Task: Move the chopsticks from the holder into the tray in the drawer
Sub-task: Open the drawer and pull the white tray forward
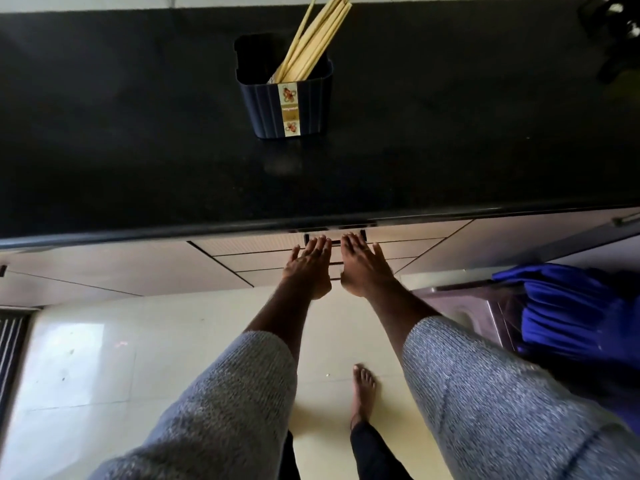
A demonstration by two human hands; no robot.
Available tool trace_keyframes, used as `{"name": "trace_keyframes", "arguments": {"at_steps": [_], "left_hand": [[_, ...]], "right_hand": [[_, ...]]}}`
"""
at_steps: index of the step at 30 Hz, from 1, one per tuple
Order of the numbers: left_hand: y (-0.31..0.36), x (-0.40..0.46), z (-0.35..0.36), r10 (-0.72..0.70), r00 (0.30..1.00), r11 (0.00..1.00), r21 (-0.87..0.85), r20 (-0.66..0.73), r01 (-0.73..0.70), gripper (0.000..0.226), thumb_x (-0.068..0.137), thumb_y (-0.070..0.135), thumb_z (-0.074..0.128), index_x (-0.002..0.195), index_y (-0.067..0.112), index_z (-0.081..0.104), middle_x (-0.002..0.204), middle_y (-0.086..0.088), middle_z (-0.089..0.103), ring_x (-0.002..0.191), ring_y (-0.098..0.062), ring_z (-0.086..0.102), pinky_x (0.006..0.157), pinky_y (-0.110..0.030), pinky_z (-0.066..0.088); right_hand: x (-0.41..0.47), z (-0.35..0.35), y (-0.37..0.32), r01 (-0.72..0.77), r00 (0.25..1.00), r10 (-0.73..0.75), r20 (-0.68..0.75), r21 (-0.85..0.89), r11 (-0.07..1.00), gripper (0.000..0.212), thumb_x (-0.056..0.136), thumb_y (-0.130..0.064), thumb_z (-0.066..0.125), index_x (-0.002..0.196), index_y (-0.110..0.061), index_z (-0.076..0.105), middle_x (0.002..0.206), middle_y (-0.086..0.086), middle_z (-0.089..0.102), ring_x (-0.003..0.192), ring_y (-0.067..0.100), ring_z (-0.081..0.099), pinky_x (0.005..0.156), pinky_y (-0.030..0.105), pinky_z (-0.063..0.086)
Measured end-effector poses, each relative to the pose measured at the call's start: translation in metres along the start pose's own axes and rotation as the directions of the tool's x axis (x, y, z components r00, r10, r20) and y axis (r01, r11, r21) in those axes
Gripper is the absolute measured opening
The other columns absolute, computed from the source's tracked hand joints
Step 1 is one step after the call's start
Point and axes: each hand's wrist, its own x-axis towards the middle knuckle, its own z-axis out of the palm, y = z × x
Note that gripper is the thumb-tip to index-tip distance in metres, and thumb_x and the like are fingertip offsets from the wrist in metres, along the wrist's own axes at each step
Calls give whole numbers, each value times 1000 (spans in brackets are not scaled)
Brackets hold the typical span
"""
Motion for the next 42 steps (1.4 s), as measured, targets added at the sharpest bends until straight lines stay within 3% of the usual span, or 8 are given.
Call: {"name": "trace_keyframes", "arguments": {"at_steps": [7,19,33,42], "left_hand": [[17,12,14,-73,996,997,-17,-59,73,84,99,22,48,157,11,-11,166,-8,-14,153,-23,-12,122,-41,-7],[29,2,23,-141,984,989,-57,-109,135,87,92,7,48,158,14,-8,167,-4,-12,153,-20,-11,122,-43,-4],[36,-31,53,-106,988,994,-53,-111,100,89,93,6,50,158,12,-10,166,-7,-14,153,-22,-12,123,-40,-3],[55,-108,104,-43,996,999,-22,-73,42,88,91,6,49,158,11,-7,167,-8,-11,154,-24,-9,125,-41,2]], "right_hand": [[6,3,20,97,994,-103,-35,-136,986,83,95,-13,49,160,-11,-2,168,8,-4,155,23,-6,125,45,-1],[0,2,19,149,988,-152,-13,-142,979,89,94,-25,57,159,-4,0,168,14,2,155,26,-1,124,40,1],[-36,46,9,90,995,-93,-36,-80,993,88,94,-21,53,158,-2,-4,167,17,-6,155,29,-8,126,42,4],[-120,99,4,88,996,-89,-20,-50,995,93,90,-18,58,157,1,-3,166,21,-5,154,33,-9,126,43,6]]}}
